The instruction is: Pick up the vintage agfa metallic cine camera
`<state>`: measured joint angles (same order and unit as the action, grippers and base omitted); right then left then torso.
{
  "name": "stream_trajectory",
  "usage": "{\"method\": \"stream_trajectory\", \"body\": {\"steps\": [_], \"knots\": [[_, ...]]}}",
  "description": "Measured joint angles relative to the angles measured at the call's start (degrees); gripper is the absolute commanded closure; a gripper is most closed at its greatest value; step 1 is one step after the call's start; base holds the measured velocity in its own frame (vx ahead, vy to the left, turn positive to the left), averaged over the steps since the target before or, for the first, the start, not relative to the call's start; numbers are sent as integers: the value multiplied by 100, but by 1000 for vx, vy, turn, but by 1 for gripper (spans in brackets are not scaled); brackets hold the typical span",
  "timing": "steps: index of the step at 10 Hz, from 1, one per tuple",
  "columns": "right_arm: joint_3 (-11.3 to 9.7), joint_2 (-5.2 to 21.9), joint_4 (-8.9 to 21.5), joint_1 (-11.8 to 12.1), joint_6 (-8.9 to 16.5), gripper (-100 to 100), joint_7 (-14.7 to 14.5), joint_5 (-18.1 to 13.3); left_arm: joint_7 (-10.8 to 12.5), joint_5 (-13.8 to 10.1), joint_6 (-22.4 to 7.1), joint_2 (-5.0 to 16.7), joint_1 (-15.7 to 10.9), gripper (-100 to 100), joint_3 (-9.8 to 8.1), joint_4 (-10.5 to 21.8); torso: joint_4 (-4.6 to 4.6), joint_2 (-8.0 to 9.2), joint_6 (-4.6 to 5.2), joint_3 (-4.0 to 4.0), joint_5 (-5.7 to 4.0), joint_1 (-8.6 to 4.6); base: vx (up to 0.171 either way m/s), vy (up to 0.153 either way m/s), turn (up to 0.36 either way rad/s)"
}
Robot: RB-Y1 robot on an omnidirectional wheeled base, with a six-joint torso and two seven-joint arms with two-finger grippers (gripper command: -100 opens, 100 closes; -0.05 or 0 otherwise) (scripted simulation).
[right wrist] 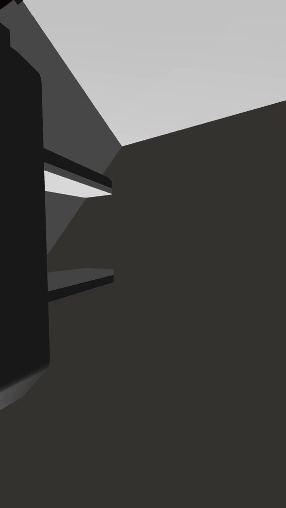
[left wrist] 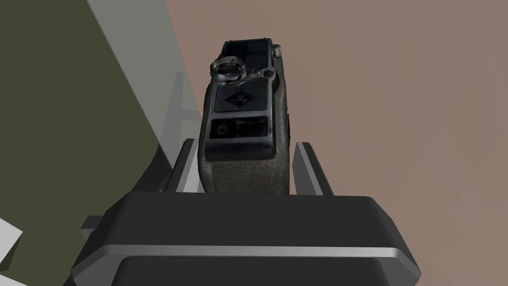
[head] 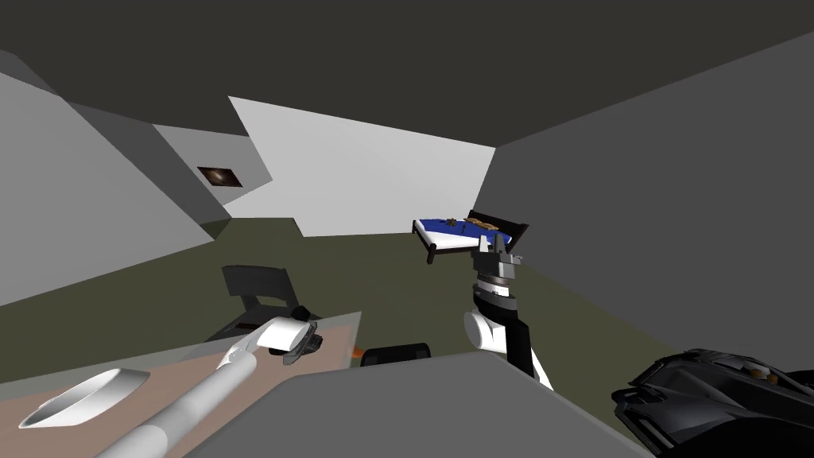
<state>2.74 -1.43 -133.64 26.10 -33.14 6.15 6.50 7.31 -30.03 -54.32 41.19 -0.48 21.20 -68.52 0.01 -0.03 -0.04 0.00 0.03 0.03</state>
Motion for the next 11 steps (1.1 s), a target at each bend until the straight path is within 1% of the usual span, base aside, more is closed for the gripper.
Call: {"method": "stream_trajectory", "body": {"steps": [2, 3, 4, 7, 10, 11], "knots": [[0, 0, 0, 0, 0, 0, 0, 0, -2, 1, 1, 0, 0, 100, 2, -1, 0, -2, -1, -1, 0, -1, 0, 0, 0], [0, 0, 0, 0, 0, 0, 0, 0, -4, 1, 2, 0, 0, 0, 2, -2, 0, -3, -1, -2, -1, -1, 0, 0, 0], [0, 0, 0, 0, 0, 0, 0, 0, -5, 2, 2, 0, 0, 100, 2, -2, -1, -4, -2, -2, -1, -1, 39, -36, 149], [0, 0, 0, 1, 0, 0, 0, 0, -48, -149, -23, 272, 248, 100, 23, -415, -3, -30, -4, -15, -8, -23, 81, -53, 108], [0, 0, 0, 1, 0, 0, 0, 0, -82, -281, -49, 500, 442, 100, 29, -772, -2, -20, 0, -10, -11, -23, 40, -33, 40], [0, 0, 0, 0, 0, 0, 0, 0, -85, -285, -51, 505, 447, 0, 30, -785, 0, -12, 1, -6, -10, -16, 0, 0, 0]]}}
